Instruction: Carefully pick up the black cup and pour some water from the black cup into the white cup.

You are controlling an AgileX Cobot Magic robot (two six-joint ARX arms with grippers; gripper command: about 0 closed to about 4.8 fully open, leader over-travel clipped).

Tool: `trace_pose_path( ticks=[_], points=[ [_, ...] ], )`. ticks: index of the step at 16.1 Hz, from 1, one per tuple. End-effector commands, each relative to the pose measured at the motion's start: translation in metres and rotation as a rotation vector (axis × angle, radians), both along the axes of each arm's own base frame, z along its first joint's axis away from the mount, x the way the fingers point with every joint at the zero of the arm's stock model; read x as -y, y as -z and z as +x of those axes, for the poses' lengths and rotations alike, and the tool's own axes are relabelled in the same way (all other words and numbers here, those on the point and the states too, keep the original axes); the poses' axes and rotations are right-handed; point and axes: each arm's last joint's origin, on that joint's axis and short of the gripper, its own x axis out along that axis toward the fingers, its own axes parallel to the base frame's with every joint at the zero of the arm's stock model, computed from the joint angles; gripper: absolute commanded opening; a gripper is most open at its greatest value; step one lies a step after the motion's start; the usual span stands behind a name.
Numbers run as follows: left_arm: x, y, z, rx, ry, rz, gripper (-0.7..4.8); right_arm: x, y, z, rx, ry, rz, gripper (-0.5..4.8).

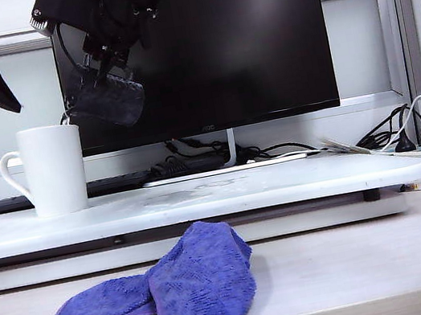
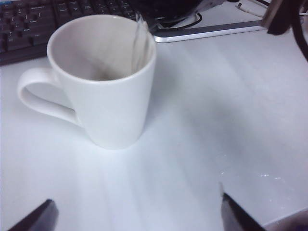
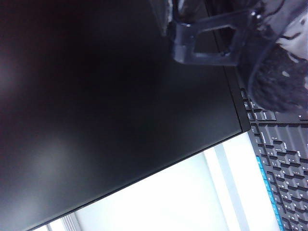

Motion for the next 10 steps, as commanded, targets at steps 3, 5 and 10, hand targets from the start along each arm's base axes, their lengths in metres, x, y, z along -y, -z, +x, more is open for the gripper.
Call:
trace_pose_path(
  ticks=[3,5,10],
  points=[
    [-0.0003,-0.0031,0.0005,0.015,-0.001,-0.001,4.63,0.0001,-0.0161,-0.0046,0.08,-0.009,0.028,-0.06],
    [-0.0003,-0.003,0.0005,0.014,-0.001,-0.001,4.63,0.0001,-0.016,-0.0045,0.08,-0.008,0.026,-0.06],
    [-0.0003,-0.0033,0.0006,0.017,-0.001,-0.001,4.63,-0.0005,-0.016,-0.0051,0.08,-0.01,0.027,-0.06]
  ],
)
